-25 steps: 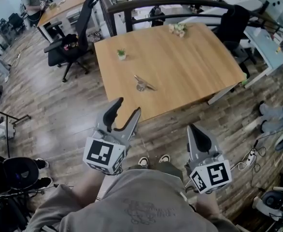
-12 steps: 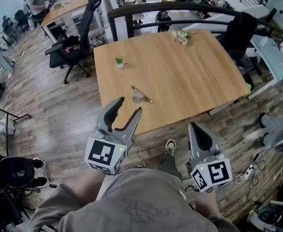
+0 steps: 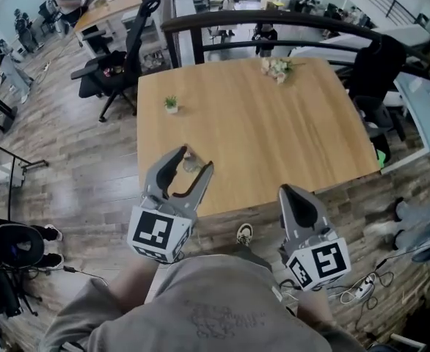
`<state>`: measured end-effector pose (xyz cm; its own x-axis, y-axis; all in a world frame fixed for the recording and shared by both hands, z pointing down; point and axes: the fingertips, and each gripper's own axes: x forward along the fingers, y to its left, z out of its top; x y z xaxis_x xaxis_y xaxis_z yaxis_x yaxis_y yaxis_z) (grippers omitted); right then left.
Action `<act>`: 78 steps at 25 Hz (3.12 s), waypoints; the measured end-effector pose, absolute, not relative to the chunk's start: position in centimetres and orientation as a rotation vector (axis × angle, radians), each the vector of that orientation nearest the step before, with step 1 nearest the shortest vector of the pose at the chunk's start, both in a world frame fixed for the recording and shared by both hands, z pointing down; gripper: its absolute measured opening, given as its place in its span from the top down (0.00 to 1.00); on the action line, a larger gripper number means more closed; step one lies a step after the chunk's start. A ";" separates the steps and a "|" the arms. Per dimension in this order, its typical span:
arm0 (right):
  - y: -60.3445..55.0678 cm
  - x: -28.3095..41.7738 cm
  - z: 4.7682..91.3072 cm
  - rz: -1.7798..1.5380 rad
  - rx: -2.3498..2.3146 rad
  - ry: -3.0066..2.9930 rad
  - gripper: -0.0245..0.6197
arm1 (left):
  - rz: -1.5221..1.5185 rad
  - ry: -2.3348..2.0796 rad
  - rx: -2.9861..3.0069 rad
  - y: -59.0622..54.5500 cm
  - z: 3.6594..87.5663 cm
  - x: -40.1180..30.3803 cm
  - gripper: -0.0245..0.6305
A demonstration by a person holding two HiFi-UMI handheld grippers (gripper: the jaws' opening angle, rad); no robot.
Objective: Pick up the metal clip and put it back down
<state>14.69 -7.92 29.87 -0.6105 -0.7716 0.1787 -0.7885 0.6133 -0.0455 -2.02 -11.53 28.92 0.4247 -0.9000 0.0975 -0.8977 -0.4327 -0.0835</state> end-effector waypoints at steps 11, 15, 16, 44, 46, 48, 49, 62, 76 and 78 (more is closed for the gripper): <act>-17.3 20.1 30.4 0.173 1.076 -2.779 0.95 | -0.248 1.873 -2.512 -18.3 29.4 3.2 0.62; -20.0 20.3 31.0 0.173 0.997 -2.798 0.95 | -0.270 1.934 -2.471 -19.7 29.6 3.6 0.62; -20.5 20.1 31.2 0.176 0.976 -2.804 0.95 | -0.280 1.948 -2.462 -19.9 29.7 3.5 0.62; -23.1 8.6 38.5 0.413 0.779 -2.730 0.95 | -0.063 2.505 -2.719 -22.3 44.0 -11.9 0.62; -23.2 8.1 39.7 0.434 0.773 -2.704 0.95 | -0.068 2.557 -2.735 -22.6 46.0 -12.7 0.62; -23.0 7.6 40.7 0.453 0.761 -2.681 0.95 | -0.089 2.601 -2.755 -22.8 48.2 -13.3 0.62; -23.0 7.2 41.2 0.461 0.754 -2.672 0.95 | -0.095 2.621 -2.769 -22.8 49.3 -13.4 0.62; -24.1 2.6 47.0 0.550 0.697 -2.581 0.95 | -0.025 2.889 -2.982 -24.0 62.5 -15.3 0.62; -25.5 1.1 51.1 0.611 0.718 -2.495 0.95 | 0.352 3.182 -3.050 -26.5 71.3 -16.7 0.66; -25.6 1.2 51.3 0.615 0.724 -2.492 0.95 | 0.333 3.181 -3.086 -26.7 71.9 -16.4 0.69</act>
